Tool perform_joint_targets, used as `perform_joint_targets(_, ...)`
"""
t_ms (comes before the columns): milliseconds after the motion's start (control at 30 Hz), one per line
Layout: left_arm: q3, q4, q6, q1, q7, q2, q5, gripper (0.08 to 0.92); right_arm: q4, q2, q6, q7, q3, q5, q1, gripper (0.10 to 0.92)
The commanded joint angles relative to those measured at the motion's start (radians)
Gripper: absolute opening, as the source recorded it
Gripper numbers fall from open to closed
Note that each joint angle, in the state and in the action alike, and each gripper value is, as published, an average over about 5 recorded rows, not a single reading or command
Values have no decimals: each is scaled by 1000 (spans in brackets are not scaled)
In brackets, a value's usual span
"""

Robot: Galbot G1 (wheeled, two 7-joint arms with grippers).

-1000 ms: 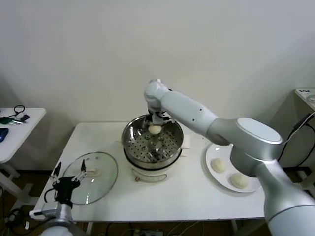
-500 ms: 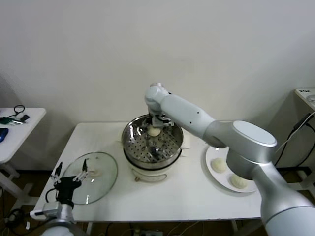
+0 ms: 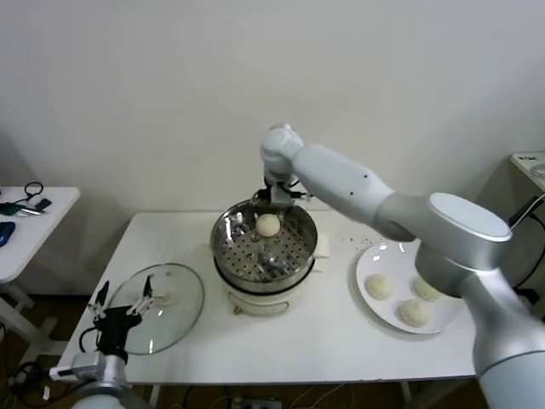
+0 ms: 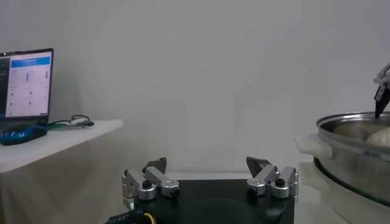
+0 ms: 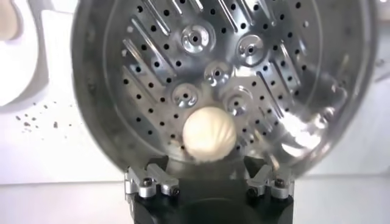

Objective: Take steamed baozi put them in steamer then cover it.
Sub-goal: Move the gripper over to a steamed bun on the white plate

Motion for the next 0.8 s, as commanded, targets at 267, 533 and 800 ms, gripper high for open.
perform_joint_targets(267, 12, -23, 3, 15, 20, -9, -9, 823, 240, -476, -650, -60, -320, 819, 201, 823)
perform_joint_targets(533, 17, -24, 4, 19, 26, -21, -4, 823, 270, -613, -796, -68, -285, 890, 57, 823)
perform_joint_targets(800, 5, -20, 2, 24, 27, -8, -4, 823, 245, -658, -840, -45, -281, 816, -86, 823)
